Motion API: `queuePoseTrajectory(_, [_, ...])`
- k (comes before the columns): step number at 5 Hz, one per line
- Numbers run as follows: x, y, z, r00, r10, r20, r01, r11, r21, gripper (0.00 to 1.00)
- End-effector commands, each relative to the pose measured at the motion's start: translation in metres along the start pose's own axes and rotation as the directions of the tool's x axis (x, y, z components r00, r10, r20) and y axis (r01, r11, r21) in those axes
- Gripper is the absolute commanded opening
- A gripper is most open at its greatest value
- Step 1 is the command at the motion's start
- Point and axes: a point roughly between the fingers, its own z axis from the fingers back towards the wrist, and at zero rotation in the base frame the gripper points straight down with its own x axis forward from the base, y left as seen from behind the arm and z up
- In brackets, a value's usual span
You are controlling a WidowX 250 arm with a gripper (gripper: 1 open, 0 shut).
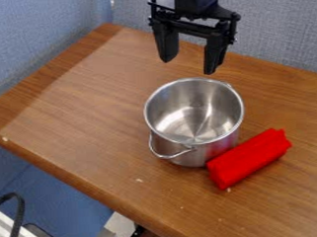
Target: Put the red object in the metal pot
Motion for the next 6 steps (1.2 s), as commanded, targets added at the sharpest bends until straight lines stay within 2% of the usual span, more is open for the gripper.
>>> queuePoseTrajectory(1, [-0.015, -0.003, -0.006, 1.000, 0.022, -0.018, -0.022, 1.000, -0.002, 1.00])
queuePoseTrajectory(2, [-0.029, -0.033, -0.001, 1.000, -0.011, -0.018, 0.012, 0.999, 0.029, 1.00])
queuePoseTrajectory(3, [-0.037, -0.059, 0.002, 0.989, -0.146, -0.001, 0.146, 0.989, 0.022, 1.00])
queuePoseTrajectory(4, [-0.045, -0.080, -0.003, 0.969, -0.246, 0.012, 0.246, 0.969, 0.023, 1.00])
queuePoseTrajectory(5, [-0.046, -0.092, -0.017, 0.950, -0.313, 0.014, 0.313, 0.949, 0.039, 1.00])
queuePoseTrajectory(6, [-0.038, -0.100, -0.025, 0.943, -0.333, 0.013, 0.331, 0.942, 0.060, 1.00])
